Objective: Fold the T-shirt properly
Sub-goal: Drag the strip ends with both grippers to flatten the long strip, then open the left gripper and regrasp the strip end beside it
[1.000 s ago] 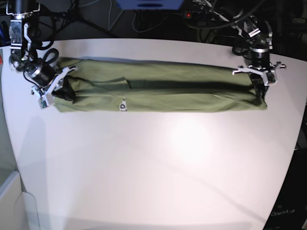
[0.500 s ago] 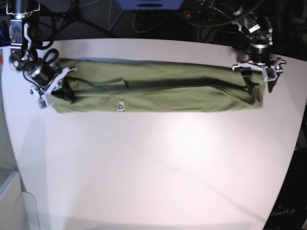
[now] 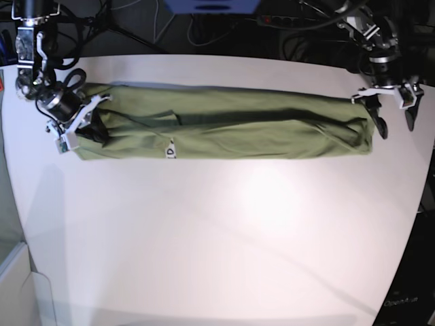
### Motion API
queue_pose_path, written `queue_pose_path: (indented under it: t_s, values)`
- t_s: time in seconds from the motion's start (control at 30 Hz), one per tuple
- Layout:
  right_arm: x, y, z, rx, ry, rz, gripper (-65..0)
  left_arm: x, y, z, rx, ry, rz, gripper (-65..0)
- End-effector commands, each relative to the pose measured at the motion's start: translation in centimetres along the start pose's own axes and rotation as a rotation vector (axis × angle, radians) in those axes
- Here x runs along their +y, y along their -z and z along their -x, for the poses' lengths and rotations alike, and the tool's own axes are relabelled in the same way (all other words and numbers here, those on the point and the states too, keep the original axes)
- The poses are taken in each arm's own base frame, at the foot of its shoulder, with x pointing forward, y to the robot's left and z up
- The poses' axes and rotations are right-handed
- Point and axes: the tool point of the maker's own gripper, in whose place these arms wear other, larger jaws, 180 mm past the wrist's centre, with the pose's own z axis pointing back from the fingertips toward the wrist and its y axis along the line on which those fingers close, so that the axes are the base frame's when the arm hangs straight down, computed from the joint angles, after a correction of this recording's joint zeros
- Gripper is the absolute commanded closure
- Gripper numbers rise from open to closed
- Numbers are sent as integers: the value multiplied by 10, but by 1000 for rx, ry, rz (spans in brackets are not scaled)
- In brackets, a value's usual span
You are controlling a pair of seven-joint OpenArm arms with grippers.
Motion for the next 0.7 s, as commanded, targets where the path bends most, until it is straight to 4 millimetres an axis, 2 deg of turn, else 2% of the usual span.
queue_pose_path:
  t_s: [0.0, 0.1, 0.33, 0.47, 0.53, 0.67]
  values:
    - [-5, -3, -18, -54, -18, 3, -3, 6, 5, -25, -92, 0, -16, -405]
    - [-5, -4, -18, -57, -16, 3, -3, 11, 4, -28, -103, -9, -33, -405]
    - [-9, -5, -21, -65, -13, 19, -9, 9, 7, 11, 129, -15, -31, -405]
    - [-21, -10, -23, -97, 39, 71, -23, 8, 14, 21, 200, -33, -40, -405]
    - [-27, -14, -23, -109, 53, 96, -78, 14, 13, 19, 219, -20, -56, -405]
    - [-41, -23, -24, -129, 79, 143, -276, 25, 15, 5, 233, 29, -81, -405]
